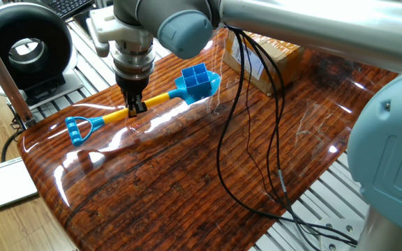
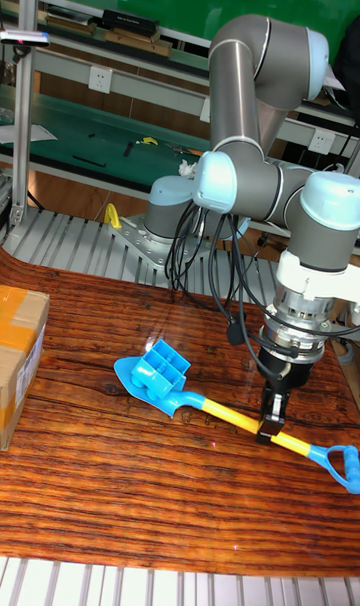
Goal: Use a shovel to scoop up an object
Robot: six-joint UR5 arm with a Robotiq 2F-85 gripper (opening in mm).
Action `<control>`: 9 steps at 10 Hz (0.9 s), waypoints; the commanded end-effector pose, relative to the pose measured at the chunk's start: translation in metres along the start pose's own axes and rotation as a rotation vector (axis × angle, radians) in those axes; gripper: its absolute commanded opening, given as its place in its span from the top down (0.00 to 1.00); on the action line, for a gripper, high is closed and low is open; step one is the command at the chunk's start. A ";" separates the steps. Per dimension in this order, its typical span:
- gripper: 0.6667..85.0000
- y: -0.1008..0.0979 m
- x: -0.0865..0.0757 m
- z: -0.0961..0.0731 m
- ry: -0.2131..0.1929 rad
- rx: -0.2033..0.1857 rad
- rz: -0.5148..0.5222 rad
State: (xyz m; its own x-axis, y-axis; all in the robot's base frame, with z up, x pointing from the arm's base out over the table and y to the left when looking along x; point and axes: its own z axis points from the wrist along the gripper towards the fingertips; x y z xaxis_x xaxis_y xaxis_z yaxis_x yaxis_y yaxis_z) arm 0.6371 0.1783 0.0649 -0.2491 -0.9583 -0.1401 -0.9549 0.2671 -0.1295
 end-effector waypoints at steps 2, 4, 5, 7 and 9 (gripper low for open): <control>0.99 -0.005 -0.015 0.008 -0.033 0.006 -0.061; 0.99 -0.008 -0.029 0.020 -0.055 0.010 -0.081; 0.99 -0.010 -0.035 0.025 -0.060 0.022 -0.100; 0.99 -0.006 -0.032 0.025 -0.042 0.011 -0.091; 0.99 -0.006 -0.020 0.026 0.004 0.011 -0.160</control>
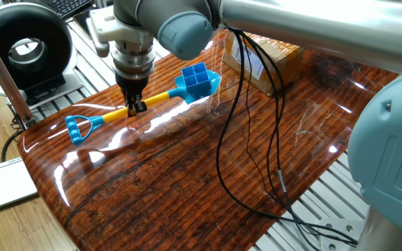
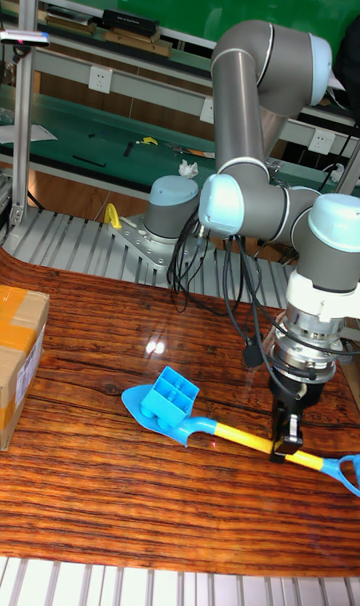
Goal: Use a shovel to scoop up an object
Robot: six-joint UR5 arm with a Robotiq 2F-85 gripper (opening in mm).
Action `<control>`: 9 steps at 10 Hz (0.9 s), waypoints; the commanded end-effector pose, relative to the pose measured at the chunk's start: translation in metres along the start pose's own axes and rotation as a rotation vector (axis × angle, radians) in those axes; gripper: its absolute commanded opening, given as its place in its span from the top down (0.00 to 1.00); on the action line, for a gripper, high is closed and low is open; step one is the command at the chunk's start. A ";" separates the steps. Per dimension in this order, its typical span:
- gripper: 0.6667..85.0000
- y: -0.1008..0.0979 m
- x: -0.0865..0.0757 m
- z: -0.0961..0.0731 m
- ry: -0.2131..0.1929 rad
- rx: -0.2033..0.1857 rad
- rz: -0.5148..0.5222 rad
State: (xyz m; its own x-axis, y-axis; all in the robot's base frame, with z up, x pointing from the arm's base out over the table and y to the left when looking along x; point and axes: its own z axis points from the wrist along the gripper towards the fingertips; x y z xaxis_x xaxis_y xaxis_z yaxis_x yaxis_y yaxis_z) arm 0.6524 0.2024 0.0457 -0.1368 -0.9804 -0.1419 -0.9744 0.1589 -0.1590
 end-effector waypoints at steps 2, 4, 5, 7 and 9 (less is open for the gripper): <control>0.99 -0.007 0.009 0.001 0.041 0.019 -0.159; 0.99 -0.016 -0.011 0.012 -0.031 0.037 -0.334; 0.99 -0.016 -0.020 0.015 -0.057 0.039 -0.353; 0.99 -0.014 -0.019 0.014 -0.063 0.029 -0.339; 0.99 -0.004 -0.006 0.009 -0.046 -0.009 -0.362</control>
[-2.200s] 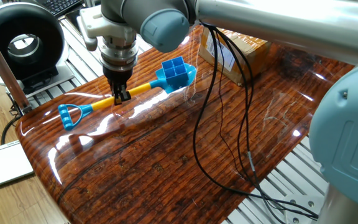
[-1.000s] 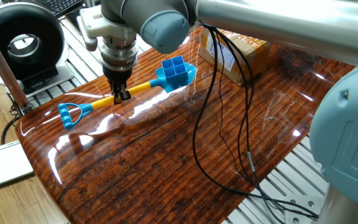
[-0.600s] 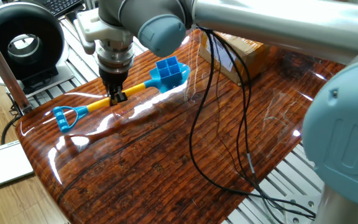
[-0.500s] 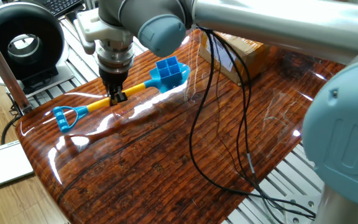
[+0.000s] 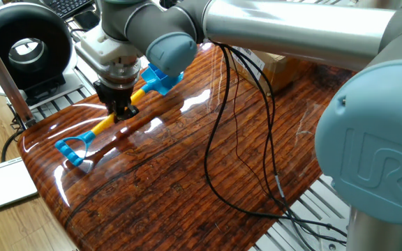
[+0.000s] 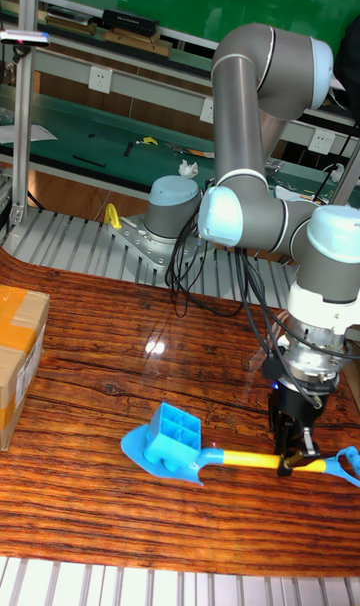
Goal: Use a shovel to scoop up an object
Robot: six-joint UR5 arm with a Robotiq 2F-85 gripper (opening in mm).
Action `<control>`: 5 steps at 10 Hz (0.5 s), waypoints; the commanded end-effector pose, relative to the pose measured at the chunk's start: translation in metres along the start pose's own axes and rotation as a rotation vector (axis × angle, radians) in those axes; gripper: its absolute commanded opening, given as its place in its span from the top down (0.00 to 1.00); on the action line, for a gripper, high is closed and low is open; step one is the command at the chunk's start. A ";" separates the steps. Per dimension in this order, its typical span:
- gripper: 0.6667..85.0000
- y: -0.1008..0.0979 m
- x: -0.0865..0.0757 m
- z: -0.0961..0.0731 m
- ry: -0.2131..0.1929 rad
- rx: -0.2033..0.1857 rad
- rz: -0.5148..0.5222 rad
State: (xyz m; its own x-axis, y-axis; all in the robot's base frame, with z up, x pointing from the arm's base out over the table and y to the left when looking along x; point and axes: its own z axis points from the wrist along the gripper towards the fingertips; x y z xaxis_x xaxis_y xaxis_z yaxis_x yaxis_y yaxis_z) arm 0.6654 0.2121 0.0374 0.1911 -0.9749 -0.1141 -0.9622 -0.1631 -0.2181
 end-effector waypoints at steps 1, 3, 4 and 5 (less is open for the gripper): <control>0.99 0.010 0.006 -0.003 0.000 -0.040 -0.036; 0.99 0.023 0.010 -0.004 0.017 -0.088 0.028; 0.99 0.033 0.007 -0.005 0.008 -0.127 0.053; 0.99 0.039 0.008 -0.005 0.007 -0.144 0.035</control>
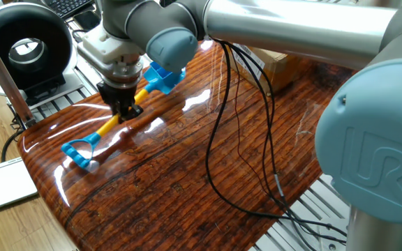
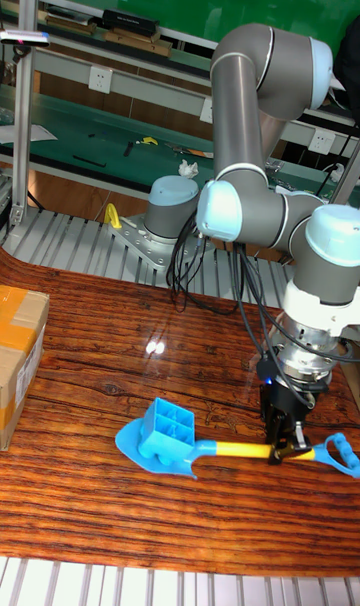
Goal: Use a shovel to scoop up an object
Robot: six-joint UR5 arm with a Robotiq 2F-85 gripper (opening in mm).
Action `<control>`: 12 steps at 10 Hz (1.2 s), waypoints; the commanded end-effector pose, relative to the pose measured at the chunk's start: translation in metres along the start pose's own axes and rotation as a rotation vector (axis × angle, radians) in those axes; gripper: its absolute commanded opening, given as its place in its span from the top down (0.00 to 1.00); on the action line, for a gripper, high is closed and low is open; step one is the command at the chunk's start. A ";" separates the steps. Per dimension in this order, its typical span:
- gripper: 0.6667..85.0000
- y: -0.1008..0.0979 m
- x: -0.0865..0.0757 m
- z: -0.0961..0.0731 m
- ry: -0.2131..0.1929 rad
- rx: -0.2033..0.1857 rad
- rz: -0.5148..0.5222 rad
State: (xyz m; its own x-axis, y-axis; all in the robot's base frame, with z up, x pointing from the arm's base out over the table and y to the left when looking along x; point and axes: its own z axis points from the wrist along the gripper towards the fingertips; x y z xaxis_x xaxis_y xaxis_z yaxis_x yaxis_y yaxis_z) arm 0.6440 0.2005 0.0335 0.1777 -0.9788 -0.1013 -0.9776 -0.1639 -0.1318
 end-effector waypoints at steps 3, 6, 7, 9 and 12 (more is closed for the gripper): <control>0.99 0.007 -0.007 0.008 -0.013 -0.024 -0.032; 0.99 -0.006 -0.014 0.018 -0.028 -0.003 -0.249; 0.99 -0.003 -0.010 0.021 -0.027 -0.005 -0.264; 0.99 0.001 -0.009 0.024 -0.042 0.002 -0.215; 0.71 0.005 -0.006 0.024 -0.039 -0.009 -0.194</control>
State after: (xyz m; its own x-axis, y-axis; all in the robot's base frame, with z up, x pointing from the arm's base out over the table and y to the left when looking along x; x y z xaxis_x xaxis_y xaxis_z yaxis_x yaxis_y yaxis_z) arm 0.6411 0.2093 0.0104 0.3793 -0.9198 -0.1003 -0.9205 -0.3641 -0.1416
